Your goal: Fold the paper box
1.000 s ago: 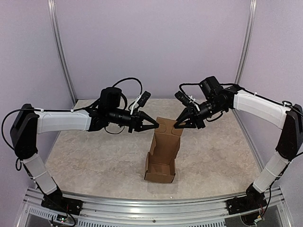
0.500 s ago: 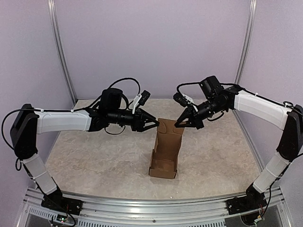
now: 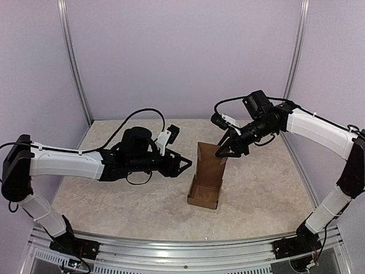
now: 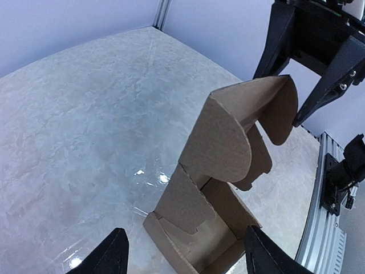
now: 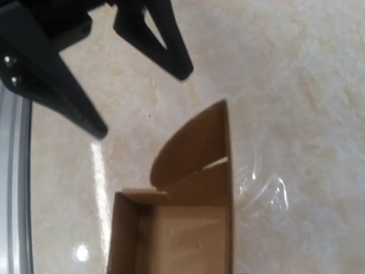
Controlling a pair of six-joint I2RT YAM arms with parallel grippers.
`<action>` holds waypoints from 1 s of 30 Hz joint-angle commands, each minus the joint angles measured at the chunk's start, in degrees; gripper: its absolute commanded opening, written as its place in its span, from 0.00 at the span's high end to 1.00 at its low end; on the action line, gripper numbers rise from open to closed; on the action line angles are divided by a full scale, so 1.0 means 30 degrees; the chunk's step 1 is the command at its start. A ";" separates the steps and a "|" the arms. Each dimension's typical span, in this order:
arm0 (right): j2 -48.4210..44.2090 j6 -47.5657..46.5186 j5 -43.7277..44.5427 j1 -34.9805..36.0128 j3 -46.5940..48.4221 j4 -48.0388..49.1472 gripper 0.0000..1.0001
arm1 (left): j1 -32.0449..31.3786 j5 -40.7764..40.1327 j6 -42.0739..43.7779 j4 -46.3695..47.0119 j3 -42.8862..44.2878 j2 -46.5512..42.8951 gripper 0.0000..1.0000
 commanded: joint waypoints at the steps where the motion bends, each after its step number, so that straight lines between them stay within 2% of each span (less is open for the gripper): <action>1: -0.0474 -0.0022 0.1468 0.0184 0.0072 -0.0798 0.61 | -0.0794 -0.2839 -0.0926 0.0603 -0.0369 -0.0145 0.32; 4: -0.0270 0.0461 0.1828 0.0207 0.0429 -0.0692 0.67 | -0.1481 -0.3724 -0.1150 0.1438 -0.0580 0.0247 0.31; 10: -0.1088 0.0925 0.3512 0.0921 0.0469 -0.0485 0.68 | -0.3109 -0.6195 -0.1287 0.1917 -0.0622 0.1722 0.32; 16: -0.2093 0.0113 0.2775 0.1710 -0.0861 -0.1054 0.59 | -0.4731 -0.7970 -0.1620 0.1020 -0.1335 0.1151 0.31; 20: -0.3241 -0.0237 0.3689 0.1766 -0.1747 -0.0793 0.53 | -0.5672 -0.9827 -0.1410 -0.2206 -0.0947 -0.0926 0.30; 22: -0.3734 -0.0366 0.4270 0.1774 -0.1702 -0.0874 0.52 | -0.5629 -1.0443 -0.0782 -0.3434 -0.0369 -0.2081 0.28; 25: -0.5042 -0.0538 0.4939 0.1712 -0.2027 -0.0473 0.50 | -0.5131 -1.0900 0.1459 -0.4410 0.1359 -0.3493 0.17; 28: -0.6119 -0.0191 0.5502 0.1506 -0.2413 0.0045 0.43 | -0.3003 -0.8515 0.1650 -0.7017 0.4411 -0.3338 0.15; 30: -0.6466 0.0271 0.5728 0.0981 -0.2579 0.0320 0.40 | -0.1932 -0.7937 0.1667 -0.7982 0.5874 -0.2351 0.15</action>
